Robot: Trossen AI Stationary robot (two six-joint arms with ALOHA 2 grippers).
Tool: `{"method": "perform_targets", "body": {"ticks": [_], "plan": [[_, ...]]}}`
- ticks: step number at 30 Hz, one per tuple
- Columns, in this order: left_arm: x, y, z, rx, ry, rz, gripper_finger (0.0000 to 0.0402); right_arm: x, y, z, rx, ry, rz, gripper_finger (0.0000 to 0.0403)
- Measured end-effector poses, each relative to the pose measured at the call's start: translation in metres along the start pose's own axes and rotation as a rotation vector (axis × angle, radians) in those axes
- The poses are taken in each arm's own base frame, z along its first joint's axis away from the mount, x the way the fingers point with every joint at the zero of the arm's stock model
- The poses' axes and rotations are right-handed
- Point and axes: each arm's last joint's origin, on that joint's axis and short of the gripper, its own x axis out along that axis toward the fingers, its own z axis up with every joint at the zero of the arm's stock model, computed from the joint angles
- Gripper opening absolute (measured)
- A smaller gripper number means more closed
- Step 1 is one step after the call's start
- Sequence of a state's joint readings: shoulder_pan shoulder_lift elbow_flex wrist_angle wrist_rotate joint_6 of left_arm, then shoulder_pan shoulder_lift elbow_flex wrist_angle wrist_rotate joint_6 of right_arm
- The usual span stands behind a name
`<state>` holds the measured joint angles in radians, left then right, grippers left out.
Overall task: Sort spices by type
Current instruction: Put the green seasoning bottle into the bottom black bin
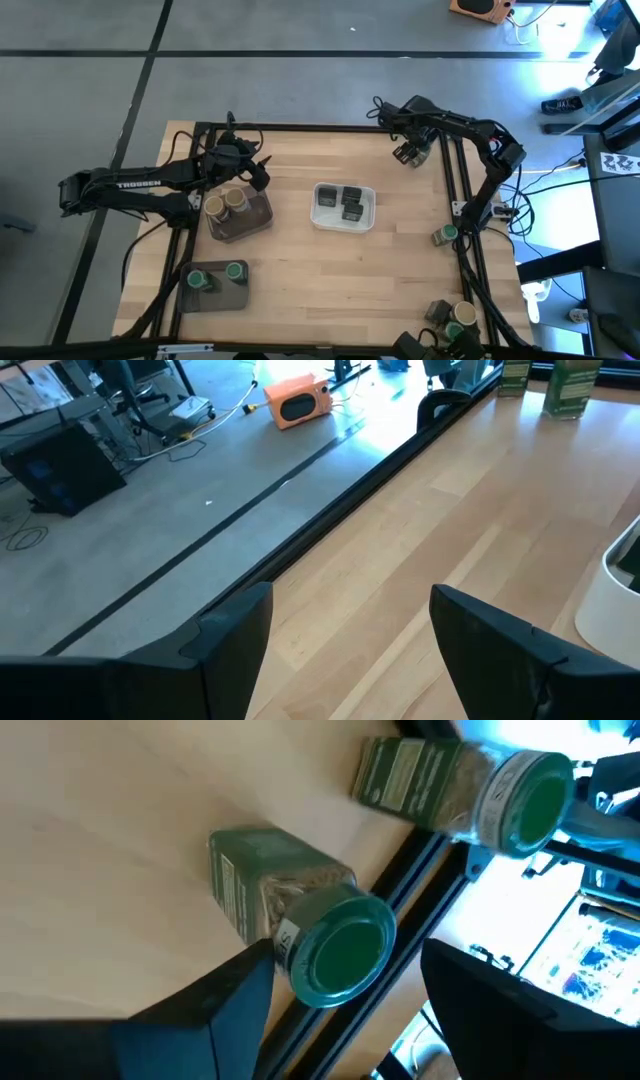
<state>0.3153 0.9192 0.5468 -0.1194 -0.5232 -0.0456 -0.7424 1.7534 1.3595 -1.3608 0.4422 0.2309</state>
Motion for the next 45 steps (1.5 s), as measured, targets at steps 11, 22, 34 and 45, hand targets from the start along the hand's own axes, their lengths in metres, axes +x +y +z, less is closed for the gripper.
{"method": "perform_targets", "body": {"ticks": [11,22,34,45], "plan": [[0.0,0.0,0.0,0.021,0.003,0.0,0.0269,0.007,-0.015,0.005,0.0,-0.023,0.001,0.025],[0.0,0.0,0.0,0.029,0.003,0.0,0.0269,0.014,-0.027,0.006,0.061,0.019,0.112,0.025],[0.0,0.0,0.0,0.027,0.004,0.0,0.0269,0.031,-0.023,-0.001,0.101,0.058,0.026,0.025],[0.0,0.0,0.0,0.023,0.003,0.0,0.0269,0.027,-0.013,-0.001,0.076,0.026,0.041,0.025]]}}
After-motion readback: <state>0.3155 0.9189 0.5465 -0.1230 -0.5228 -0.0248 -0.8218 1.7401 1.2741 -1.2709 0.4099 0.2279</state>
